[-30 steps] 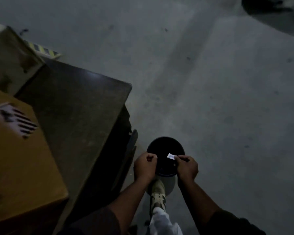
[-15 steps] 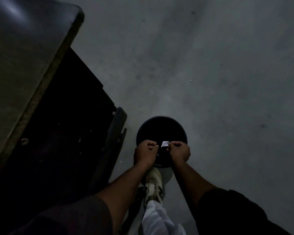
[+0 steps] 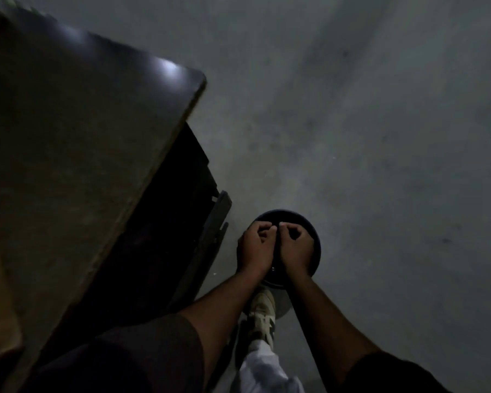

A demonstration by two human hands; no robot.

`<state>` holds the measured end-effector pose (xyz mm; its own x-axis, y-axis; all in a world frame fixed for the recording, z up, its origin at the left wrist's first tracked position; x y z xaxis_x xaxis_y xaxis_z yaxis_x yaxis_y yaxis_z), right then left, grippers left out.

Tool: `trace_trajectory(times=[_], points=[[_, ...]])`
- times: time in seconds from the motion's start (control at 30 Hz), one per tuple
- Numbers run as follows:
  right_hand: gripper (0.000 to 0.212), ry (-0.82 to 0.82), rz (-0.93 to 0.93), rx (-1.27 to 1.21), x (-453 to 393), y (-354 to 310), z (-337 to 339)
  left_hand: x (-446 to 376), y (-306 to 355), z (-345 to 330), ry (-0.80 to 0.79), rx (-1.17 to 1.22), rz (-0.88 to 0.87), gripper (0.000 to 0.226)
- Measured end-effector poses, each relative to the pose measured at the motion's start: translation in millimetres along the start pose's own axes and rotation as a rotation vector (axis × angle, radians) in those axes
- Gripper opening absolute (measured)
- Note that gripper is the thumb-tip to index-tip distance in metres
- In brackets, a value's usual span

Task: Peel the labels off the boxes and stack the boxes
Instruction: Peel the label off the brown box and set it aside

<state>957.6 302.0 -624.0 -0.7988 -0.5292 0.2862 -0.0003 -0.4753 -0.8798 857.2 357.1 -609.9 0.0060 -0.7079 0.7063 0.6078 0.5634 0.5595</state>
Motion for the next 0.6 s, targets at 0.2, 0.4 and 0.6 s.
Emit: trace_trajectory(times=[0.2, 0.4, 0.6], points=[[0.01, -0.084, 0.251, -0.138, 51.7, -179.1, 9.8, 87.1, 101.5, 107.7, 0.191, 0.216, -0.139, 0.018], [0.009, -0.349, 0.502, -0.286, 134.2, -337.4, -7.3, 196.3, 168.4, 266.1, 0.483, 0.324, -0.328, 0.014], [0.008, -0.726, 0.671, -0.333, 230.4, -442.0, -60.8, 269.3, 164.9, 416.7, 0.684, 0.316, -0.416, 0.018]])
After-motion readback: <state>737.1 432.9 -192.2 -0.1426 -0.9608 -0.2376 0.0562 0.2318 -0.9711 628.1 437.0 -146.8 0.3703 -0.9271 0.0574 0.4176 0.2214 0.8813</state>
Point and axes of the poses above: each hand's wrist, its own x-axis away from the middle knuckle, its own z-axis out of the back of the hand, y = z × x, the point moved 5 cm from there along -x, towards the middle knuckle, and after that the axes turned 15 degrees about z, right-handed, at the moved point
